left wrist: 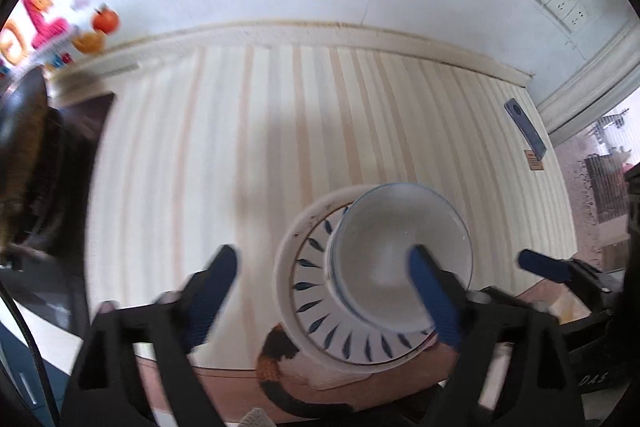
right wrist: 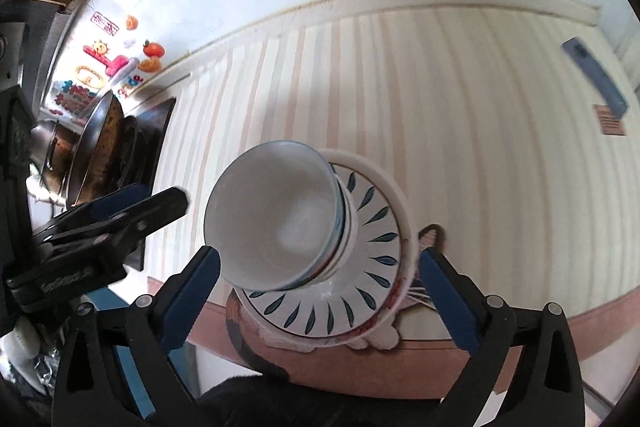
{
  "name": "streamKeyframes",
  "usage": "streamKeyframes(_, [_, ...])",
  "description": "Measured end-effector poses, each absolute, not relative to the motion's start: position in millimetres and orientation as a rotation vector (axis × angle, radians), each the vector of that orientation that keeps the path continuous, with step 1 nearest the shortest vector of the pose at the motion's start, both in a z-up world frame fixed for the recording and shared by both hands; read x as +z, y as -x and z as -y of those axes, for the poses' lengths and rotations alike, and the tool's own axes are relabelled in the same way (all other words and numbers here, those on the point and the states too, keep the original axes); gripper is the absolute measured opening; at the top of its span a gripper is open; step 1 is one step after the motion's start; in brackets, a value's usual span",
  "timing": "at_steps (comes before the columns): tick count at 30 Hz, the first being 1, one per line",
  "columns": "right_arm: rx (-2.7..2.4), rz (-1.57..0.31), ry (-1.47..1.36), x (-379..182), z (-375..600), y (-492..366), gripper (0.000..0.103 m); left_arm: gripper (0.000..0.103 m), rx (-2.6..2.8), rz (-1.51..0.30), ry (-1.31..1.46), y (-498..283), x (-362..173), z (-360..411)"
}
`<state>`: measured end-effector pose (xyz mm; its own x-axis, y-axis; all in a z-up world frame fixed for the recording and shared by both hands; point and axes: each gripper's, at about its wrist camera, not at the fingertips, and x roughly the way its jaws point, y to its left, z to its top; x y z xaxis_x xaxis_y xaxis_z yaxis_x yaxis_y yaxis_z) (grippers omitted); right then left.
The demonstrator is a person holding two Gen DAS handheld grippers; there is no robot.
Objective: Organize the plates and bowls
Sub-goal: 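Lower the bowl stack onto the blue-striped plate and open both grippers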
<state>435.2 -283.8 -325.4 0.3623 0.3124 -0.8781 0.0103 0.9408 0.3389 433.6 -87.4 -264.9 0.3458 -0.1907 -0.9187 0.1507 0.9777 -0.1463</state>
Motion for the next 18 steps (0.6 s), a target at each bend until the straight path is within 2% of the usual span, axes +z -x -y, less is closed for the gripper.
streamKeyframes(7, [0.126,-1.088,-0.244,-284,288,-393,0.102,0.096,-0.163,-1.024,0.026,-393,-229,79])
streamKeyframes(9, [0.115,-1.054,-0.228,-270,289,-377,0.102,0.102,-0.154,-1.002,0.038,-385,-219,77])
streamKeyframes(18, [0.106,-0.945,-0.174,-223,286,-312,0.102,0.102,-0.113,-0.911,0.009,-324,-178,87])
